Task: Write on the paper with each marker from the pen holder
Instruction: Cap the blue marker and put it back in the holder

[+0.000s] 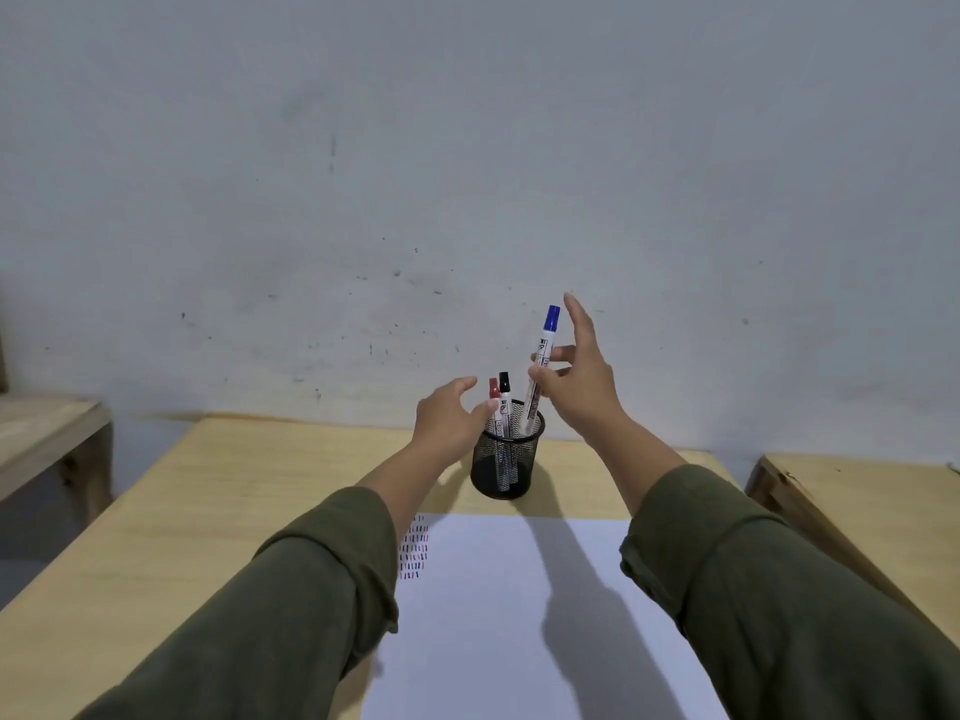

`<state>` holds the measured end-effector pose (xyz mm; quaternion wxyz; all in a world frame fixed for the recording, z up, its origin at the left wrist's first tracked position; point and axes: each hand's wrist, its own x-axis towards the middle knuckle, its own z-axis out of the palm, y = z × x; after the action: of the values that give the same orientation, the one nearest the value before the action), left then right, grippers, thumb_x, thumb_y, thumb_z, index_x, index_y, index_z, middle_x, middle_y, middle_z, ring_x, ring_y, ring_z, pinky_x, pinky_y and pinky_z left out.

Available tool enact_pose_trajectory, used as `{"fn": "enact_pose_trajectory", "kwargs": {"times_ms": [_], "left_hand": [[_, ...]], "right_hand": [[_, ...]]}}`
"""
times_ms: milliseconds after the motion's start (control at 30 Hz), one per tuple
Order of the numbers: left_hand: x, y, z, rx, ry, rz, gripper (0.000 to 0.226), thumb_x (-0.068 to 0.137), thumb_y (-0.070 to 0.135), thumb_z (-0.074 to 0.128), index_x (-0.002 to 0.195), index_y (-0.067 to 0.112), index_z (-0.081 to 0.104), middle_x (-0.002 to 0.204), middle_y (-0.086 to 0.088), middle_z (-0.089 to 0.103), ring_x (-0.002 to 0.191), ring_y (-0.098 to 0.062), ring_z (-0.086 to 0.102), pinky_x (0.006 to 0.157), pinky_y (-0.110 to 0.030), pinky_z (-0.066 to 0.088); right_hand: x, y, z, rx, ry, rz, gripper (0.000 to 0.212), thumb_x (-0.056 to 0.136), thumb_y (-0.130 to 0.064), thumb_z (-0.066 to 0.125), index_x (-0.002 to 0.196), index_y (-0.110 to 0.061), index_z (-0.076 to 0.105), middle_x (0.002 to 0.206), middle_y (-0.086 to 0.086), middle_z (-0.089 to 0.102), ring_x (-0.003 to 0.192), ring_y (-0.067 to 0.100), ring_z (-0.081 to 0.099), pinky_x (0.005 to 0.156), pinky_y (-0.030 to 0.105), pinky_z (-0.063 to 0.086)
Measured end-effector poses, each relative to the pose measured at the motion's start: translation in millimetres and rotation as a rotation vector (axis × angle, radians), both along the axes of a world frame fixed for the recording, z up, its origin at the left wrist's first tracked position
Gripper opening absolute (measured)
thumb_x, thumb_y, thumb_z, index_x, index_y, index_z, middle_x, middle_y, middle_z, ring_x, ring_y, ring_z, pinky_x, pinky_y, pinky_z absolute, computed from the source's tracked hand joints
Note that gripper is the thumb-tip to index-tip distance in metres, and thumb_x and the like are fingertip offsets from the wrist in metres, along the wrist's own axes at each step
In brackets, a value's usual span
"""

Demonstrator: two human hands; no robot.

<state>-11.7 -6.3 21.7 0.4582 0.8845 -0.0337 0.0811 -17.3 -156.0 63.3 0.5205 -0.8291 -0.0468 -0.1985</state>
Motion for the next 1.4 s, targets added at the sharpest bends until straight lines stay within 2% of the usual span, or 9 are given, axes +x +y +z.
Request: {"fn": "enact_pose_trajectory", "kwargs": {"times_ms": [167,267,367,467,600,767,900,1100,1400], "left_hand": [[11.9,-1.7,-13.1,0.097,0.070,-0.071,0.066,0.090,0.040,0.053,0.146,0.013,0.031,0.154,-0.005,0.032,0.144,-0.023,0.025,0.117,-0.034,0.020],[16.4,-0.9,-16.8,0.133,0.083,-0.097,0.067,0.091,0.041,0.051,0.147,0.013,0.029,0.155,-0.006,0.030,0.145,-0.024,0.024,0.117,-0.035,0.019],[18.5,0.4,-21.0,0.161,0.103,-0.113,0.067,0.090,0.043,0.051,0.147,0.013,0.029,0.155,-0.006,0.031,0.144,-0.025,0.025,0.117,-0.036,0.020],[20.2,1.8,-26.0,0.165,0.115,-0.111,0.067,0.089,0.043,0.053,0.146,0.013,0.031,0.154,-0.005,0.034,0.144,-0.024,0.027,0.116,-0.034,0.021],[19.1,2.0,-29.4,0.175,0.105,-0.110,0.062,0.090,0.043,0.051,0.144,0.015,0.036,0.151,-0.005,0.038,0.142,-0.025,0.030,0.114,-0.032,0.023],[19.2,2.1,-30.3,0.131,0.109,-0.108,0.061,0.090,0.042,0.053,0.143,0.016,0.039,0.150,-0.005,0.040,0.141,-0.023,0.031,0.112,-0.030,0.025],[19.3,2.5,-31.1,0.104,0.127,-0.103,0.062,0.089,0.042,0.054,0.143,0.017,0.038,0.151,-0.006,0.039,0.142,-0.023,0.031,0.112,-0.030,0.024],[19.3,1.6,-30.5,0.077,0.130,-0.099,0.063,0.088,0.042,0.056,0.143,0.016,0.039,0.150,-0.007,0.040,0.141,-0.023,0.032,0.112,-0.030,0.026],[17.0,0.0,-30.3,0.043,0.129,-0.082,0.060,0.088,0.040,0.057,0.141,0.018,0.041,0.148,-0.008,0.043,0.140,-0.024,0.034,0.110,-0.031,0.029]], "right_hand": [[21.1,7.4,-6.8,-0.177,0.004,-0.026,0.090,0.086,0.002,0.059,0.146,-0.047,0.013,0.105,0.001,0.058,0.079,0.028,0.064,0.069,0.028,0.051],[31.6,9.3,-14.6,-0.236,0.057,-0.009,0.085,0.084,0.004,0.058,0.145,-0.043,0.021,0.084,0.000,0.056,0.077,0.027,0.062,0.075,0.037,0.054],[38.8,7.7,-25.4,-0.318,0.087,-0.010,0.080,0.082,0.002,0.060,0.143,-0.038,0.028,0.078,0.005,0.059,0.074,0.024,0.058,0.069,0.033,0.050],[44.8,5.6,-36.5,-0.388,0.121,-0.031,0.078,0.080,-0.004,0.064,0.143,-0.036,0.030,0.089,0.015,0.066,0.077,0.025,0.056,0.065,0.030,0.044],[52.4,1.4,-49.3,-0.428,0.156,-0.039,0.074,0.078,-0.008,0.068,0.139,-0.035,0.035,0.098,0.011,0.063,0.084,0.023,0.052,0.069,0.027,0.035],[58.1,-1.3,-55.6,-0.448,0.143,-0.030,0.066,0.077,-0.005,0.070,0.135,-0.025,0.045,0.093,0.009,0.063,0.089,0.024,0.053,0.073,0.027,0.036],[63.8,-0.5,-59.6,-0.517,0.139,-0.060,0.064,0.078,-0.009,0.070,0.136,-0.020,0.047,0.107,0.013,0.064,0.107,0.029,0.055,0.081,0.030,0.039],[63.5,0.4,-60.3,-0.629,0.115,-0.046,0.071,0.083,-0.012,0.063,0.144,-0.034,0.034,0.126,0.012,0.047,0.120,0.029,0.042,0.096,0.041,0.042],[54.6,-0.2,-57.7,-0.726,-0.019,-0.098,0.048,0.084,-0.030,0.065,0.130,-0.035,0.053,0.139,0.006,0.038,0.127,0.027,0.034,0.097,0.042,0.032]]}}
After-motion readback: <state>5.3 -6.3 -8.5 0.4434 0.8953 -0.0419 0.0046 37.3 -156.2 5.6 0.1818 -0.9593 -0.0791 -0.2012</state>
